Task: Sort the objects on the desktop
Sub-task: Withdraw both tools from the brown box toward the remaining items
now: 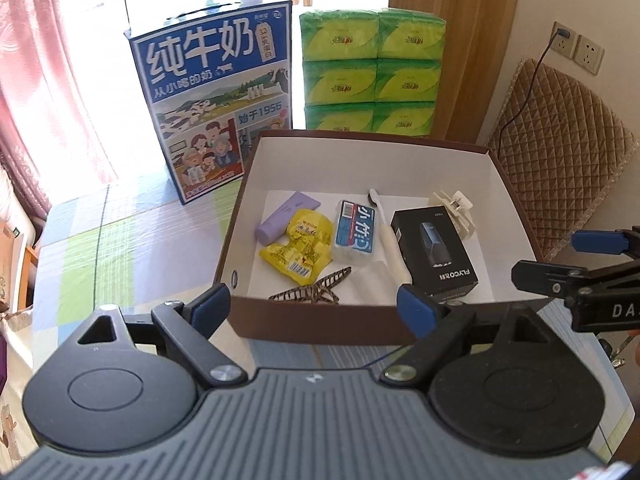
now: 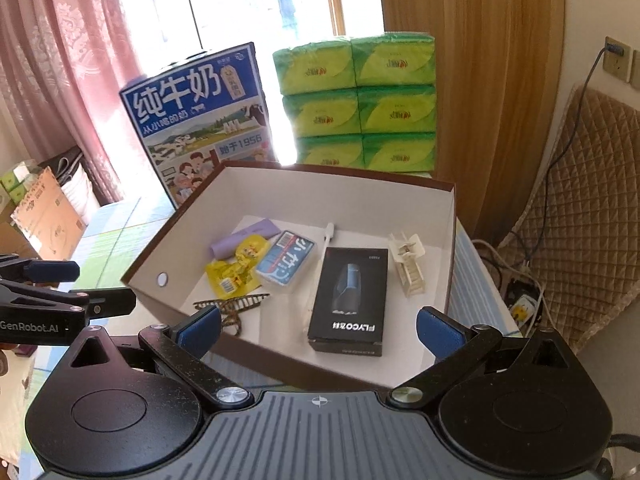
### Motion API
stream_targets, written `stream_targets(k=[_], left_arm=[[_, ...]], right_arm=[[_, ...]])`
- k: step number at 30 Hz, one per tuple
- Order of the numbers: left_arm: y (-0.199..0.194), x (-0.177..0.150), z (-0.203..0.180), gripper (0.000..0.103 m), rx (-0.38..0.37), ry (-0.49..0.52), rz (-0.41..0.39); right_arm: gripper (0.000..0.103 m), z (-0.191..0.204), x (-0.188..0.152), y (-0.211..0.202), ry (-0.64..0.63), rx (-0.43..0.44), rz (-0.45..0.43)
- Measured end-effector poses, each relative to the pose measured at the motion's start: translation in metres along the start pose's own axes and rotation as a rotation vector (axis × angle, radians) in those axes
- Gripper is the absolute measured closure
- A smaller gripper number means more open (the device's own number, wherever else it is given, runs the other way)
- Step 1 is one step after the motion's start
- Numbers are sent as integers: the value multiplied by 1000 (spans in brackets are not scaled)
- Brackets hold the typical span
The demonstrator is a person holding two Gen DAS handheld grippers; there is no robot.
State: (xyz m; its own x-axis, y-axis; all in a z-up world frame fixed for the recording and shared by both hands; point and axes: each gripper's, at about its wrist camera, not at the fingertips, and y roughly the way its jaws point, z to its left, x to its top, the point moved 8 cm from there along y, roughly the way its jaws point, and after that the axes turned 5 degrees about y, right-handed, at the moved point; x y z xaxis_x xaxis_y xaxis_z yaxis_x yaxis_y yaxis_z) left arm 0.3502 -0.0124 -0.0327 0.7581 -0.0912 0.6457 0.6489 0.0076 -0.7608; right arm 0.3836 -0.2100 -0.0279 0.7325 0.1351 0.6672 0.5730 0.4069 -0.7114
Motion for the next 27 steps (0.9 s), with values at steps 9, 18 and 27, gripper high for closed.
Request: stream_targets(k=[9, 18, 27], left_arm=[[-28, -24, 5, 15, 44, -22, -42], [-42, -57, 3, 15, 32, -47, -36], [-41, -92, 6, 15, 44, -78, 9]], right_arm=[[2, 10, -17, -24, 3, 12, -6], [2, 14, -37, -37, 1, 22, 3], [2, 15, -58, -38, -10, 10, 37]])
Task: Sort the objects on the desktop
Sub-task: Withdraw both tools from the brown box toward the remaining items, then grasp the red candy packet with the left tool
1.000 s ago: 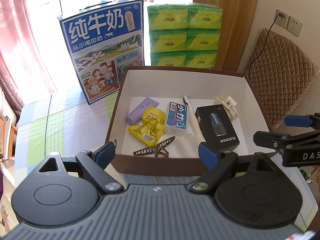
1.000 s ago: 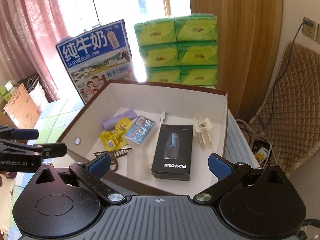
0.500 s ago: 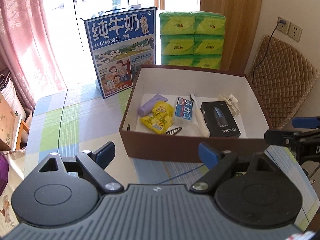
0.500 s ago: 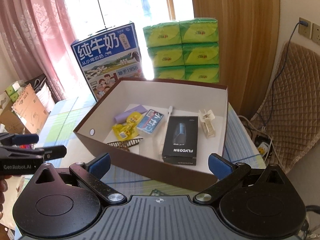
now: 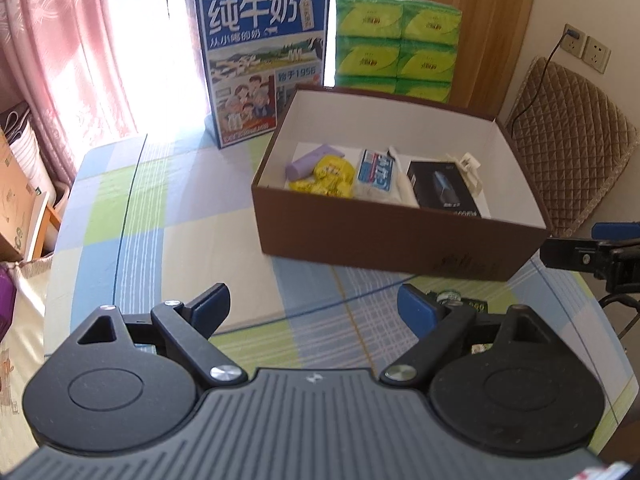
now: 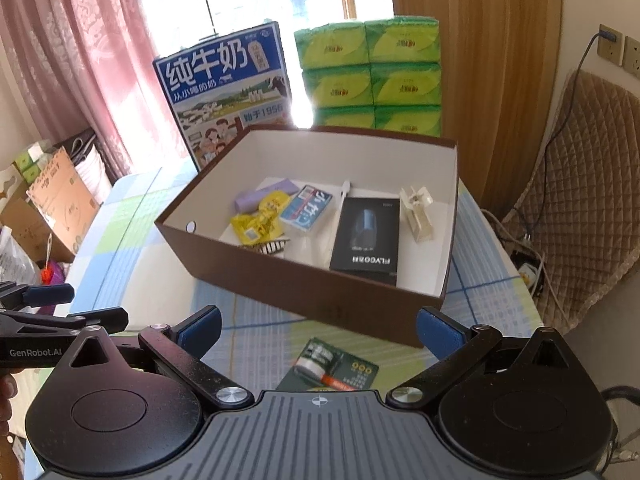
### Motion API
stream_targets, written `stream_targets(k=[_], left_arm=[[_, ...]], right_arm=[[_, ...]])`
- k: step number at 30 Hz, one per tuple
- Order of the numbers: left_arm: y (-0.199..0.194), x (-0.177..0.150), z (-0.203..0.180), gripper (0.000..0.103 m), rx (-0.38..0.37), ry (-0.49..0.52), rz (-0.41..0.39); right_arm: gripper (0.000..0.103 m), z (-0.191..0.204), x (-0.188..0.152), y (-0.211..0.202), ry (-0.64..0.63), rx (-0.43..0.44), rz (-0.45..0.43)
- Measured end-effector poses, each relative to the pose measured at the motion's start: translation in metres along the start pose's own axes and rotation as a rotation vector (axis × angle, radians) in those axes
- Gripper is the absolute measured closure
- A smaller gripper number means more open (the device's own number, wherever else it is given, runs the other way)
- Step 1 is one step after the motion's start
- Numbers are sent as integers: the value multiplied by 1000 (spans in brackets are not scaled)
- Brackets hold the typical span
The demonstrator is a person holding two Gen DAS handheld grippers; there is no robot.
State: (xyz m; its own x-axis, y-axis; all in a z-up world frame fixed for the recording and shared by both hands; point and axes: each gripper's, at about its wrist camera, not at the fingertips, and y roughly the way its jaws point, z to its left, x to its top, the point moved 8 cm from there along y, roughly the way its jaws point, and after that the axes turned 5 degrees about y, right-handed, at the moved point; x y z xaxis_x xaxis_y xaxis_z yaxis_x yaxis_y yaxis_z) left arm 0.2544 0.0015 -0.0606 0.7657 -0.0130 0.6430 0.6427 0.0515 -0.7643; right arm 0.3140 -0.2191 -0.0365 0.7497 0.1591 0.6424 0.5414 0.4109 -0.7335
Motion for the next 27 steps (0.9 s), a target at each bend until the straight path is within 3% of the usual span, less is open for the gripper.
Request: stream_targets(k=[27], left_arm=[[13, -74, -9, 15, -36, -9, 125]], right_arm=[[2, -7, -73, 27, 0, -6, 176]])
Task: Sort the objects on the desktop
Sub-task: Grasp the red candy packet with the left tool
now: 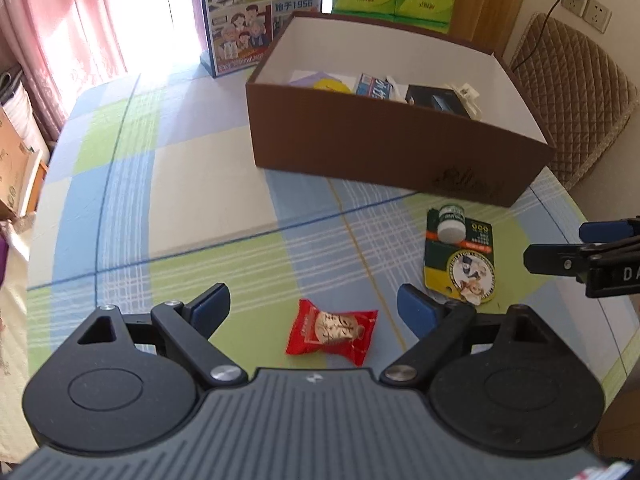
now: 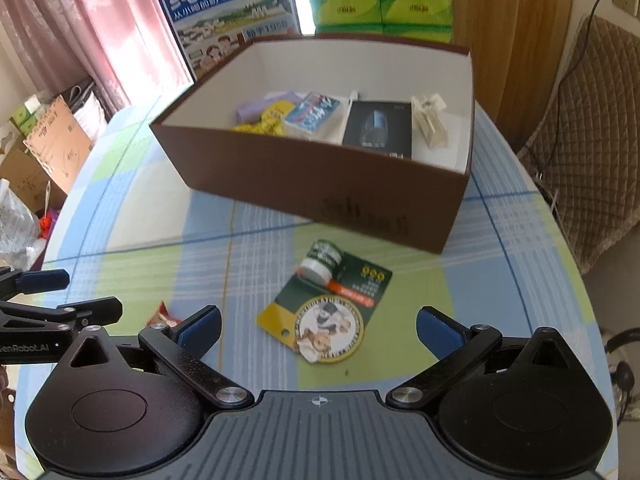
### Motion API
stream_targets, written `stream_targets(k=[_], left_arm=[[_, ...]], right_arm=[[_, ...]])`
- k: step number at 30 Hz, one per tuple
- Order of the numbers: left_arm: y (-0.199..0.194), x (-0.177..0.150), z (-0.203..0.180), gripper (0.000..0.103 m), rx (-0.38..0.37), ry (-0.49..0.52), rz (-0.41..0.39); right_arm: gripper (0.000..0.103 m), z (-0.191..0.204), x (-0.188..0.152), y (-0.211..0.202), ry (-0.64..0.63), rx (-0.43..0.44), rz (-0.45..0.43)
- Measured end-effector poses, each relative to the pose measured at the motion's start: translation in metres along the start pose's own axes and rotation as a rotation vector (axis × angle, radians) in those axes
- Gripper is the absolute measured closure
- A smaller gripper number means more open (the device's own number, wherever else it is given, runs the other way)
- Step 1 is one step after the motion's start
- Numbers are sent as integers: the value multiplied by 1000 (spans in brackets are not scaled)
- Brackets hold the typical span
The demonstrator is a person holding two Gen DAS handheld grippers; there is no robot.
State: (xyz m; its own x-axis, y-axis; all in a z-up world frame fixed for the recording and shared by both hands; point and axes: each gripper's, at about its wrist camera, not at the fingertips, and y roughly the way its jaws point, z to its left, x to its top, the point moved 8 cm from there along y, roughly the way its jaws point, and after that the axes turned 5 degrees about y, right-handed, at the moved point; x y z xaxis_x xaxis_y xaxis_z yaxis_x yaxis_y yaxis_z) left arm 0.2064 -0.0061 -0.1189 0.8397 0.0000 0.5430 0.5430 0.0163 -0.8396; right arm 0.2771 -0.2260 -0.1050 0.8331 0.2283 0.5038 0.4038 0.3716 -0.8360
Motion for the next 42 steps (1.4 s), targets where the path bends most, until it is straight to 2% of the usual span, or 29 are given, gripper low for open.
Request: stream_targets(k=[18, 38, 42], left_arm=[[17, -44, -2, 16, -16, 31, 54], [53, -37, 1, 22, -56, 26, 72], [65, -32, -1, 28, -68, 42, 72]], right_arm=[[2, -22, -38, 20, 35, -41, 58], [2, -36, -44, 36, 74, -55, 98], [2, -40, -44, 39, 81, -62, 105]])
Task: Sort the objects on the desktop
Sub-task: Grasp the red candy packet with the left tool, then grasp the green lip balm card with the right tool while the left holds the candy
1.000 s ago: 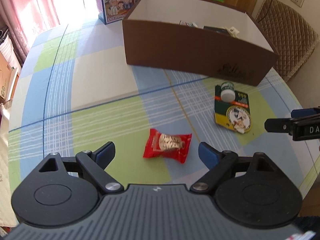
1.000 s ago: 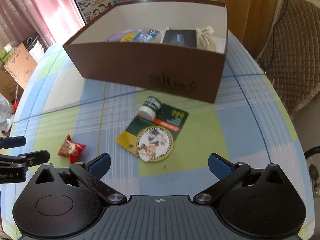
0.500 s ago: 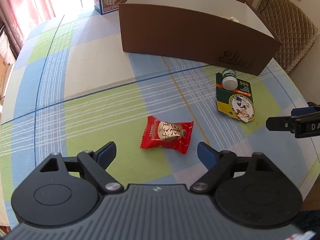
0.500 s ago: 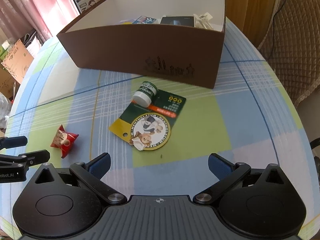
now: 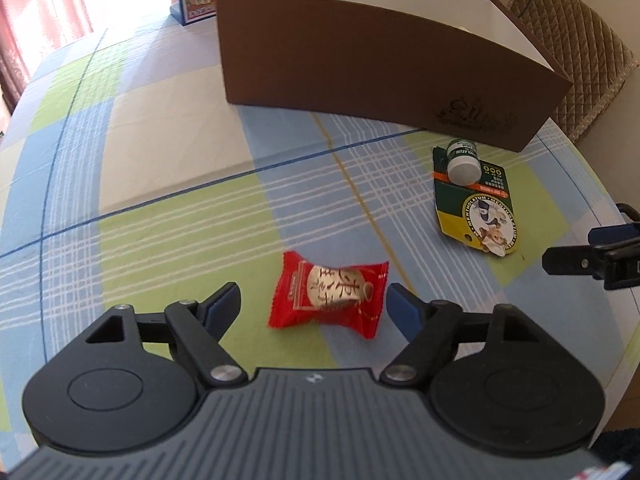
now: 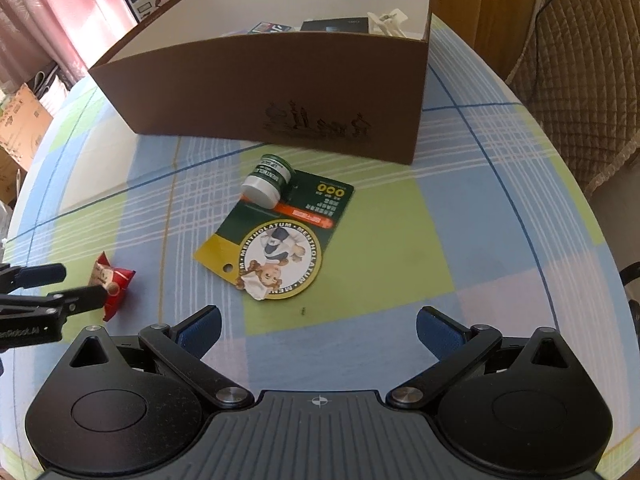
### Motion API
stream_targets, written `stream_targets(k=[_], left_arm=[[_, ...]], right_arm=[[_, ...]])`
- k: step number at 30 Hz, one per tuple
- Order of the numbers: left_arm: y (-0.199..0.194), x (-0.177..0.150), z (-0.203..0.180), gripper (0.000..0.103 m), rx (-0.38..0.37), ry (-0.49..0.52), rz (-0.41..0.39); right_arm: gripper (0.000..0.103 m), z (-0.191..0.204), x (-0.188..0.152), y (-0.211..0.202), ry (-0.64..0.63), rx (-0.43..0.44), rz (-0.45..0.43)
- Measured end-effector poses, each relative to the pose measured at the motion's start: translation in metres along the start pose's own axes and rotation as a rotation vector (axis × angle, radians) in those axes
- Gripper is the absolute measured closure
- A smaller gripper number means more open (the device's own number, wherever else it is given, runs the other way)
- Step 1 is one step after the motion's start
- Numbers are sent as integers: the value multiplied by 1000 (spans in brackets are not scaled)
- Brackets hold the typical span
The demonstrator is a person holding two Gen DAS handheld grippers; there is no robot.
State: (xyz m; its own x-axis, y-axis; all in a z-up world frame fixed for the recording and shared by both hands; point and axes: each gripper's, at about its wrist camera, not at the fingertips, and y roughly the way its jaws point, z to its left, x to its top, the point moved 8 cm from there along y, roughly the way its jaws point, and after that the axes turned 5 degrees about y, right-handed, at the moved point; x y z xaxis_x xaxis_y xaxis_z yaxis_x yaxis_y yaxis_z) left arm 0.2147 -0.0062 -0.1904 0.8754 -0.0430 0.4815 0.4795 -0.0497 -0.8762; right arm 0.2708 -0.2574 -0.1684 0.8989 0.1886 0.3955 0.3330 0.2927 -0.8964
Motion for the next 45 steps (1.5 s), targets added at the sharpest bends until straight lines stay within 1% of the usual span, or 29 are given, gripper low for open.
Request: stream_targets(k=[3, 5, 6, 8, 10, 11, 12, 13, 16, 21, 30, 37, 38, 39, 43, 44, 45], left_arm=[[10, 2, -2, 31, -7, 11, 7], [16, 2, -3, 37, -13, 19, 15], [19, 2, -5, 43, -16, 25, 18], [23, 2, -7, 45, -28, 33, 23], [25, 1, -10, 50, -41, 36, 25], [26, 0, -11, 51, -43, 40, 24], [26, 0, -12, 54, -45, 45, 21], [27, 0, -13, 59, -51, 47, 18], [27, 1, -14, 63, -64, 44, 12], [23, 1, -8, 65, -22, 58, 1], [8, 5, 31, 65, 53, -13, -27], [2, 7, 49, 65, 91, -51, -26], [2, 7, 51, 65, 93, -54, -26], [2, 7, 52, 65, 95, -56, -25], [0, 8, 56, 65, 100, -66, -25], [-2, 7, 56, 65, 101, -67, -26], [-2, 7, 57, 65, 102, -69, -27]], right_arm=[[2, -2, 0, 1, 6, -5, 3], [2, -4, 1, 2, 10, -7, 4], [2, -5, 1, 2, 12, -9, 5], [2, -6, 1, 3, 16, -12, 7], [2, -7, 2, 4, 17, -13, 8], [2, -7, 2, 5, 17, -12, 8], [2, -6, 2, 5, 16, -12, 8], [2, -6, 3, 6, 14, -12, 8], [2, -4, 5, 8, 7, -5, 8], [2, 6, 10, 11, -21, 19, -4], [2, 28, 30, 19, -71, 55, -44], [3, 40, 56, 37, -92, 37, -99], [7, 41, 59, 41, -95, 35, -107], [14, 42, 62, 45, -99, 30, -109], [23, 42, 68, 60, -83, 21, -100], [30, 41, 68, 65, -83, 19, -98], [40, 41, 69, 68, -89, 15, -96]])
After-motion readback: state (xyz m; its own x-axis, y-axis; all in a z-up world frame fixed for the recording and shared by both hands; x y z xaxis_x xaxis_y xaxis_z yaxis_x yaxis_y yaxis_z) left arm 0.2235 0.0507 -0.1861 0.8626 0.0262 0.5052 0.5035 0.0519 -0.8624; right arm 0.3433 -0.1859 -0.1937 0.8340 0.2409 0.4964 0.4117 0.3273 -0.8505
